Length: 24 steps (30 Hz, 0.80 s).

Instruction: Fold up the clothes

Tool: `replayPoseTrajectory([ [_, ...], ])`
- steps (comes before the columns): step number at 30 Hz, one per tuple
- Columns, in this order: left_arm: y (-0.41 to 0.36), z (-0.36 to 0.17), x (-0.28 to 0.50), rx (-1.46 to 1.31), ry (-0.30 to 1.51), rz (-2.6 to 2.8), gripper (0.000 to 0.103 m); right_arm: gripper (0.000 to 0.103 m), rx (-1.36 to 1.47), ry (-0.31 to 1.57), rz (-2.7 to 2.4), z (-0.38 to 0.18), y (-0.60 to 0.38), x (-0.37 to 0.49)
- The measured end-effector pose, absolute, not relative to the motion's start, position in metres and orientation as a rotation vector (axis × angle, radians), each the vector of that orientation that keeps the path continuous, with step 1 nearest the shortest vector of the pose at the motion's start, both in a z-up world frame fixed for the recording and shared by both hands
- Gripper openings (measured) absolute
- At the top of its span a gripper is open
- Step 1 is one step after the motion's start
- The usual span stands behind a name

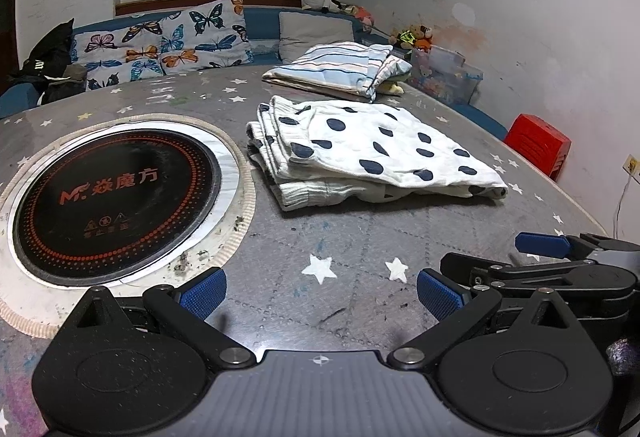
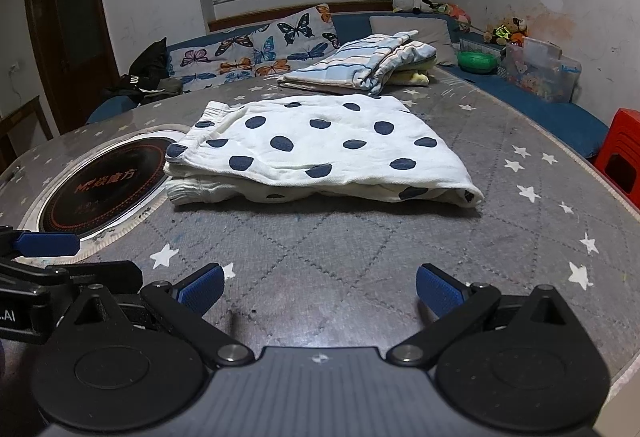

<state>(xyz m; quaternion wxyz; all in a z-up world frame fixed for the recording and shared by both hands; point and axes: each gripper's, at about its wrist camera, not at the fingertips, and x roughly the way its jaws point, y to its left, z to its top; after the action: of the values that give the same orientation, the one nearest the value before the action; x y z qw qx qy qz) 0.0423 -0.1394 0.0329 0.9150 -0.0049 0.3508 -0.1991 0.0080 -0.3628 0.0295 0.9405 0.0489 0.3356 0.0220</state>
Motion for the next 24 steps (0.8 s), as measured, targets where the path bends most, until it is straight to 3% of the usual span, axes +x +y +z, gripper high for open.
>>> replayPoseTrajectory([
  [24, -0.142, 0.0304, 0.0487, 0.014, 0.737, -0.402, 0.103, 0.103, 0.088, 0.689, 0.044, 0.0301, -0.3634, 0.0166],
])
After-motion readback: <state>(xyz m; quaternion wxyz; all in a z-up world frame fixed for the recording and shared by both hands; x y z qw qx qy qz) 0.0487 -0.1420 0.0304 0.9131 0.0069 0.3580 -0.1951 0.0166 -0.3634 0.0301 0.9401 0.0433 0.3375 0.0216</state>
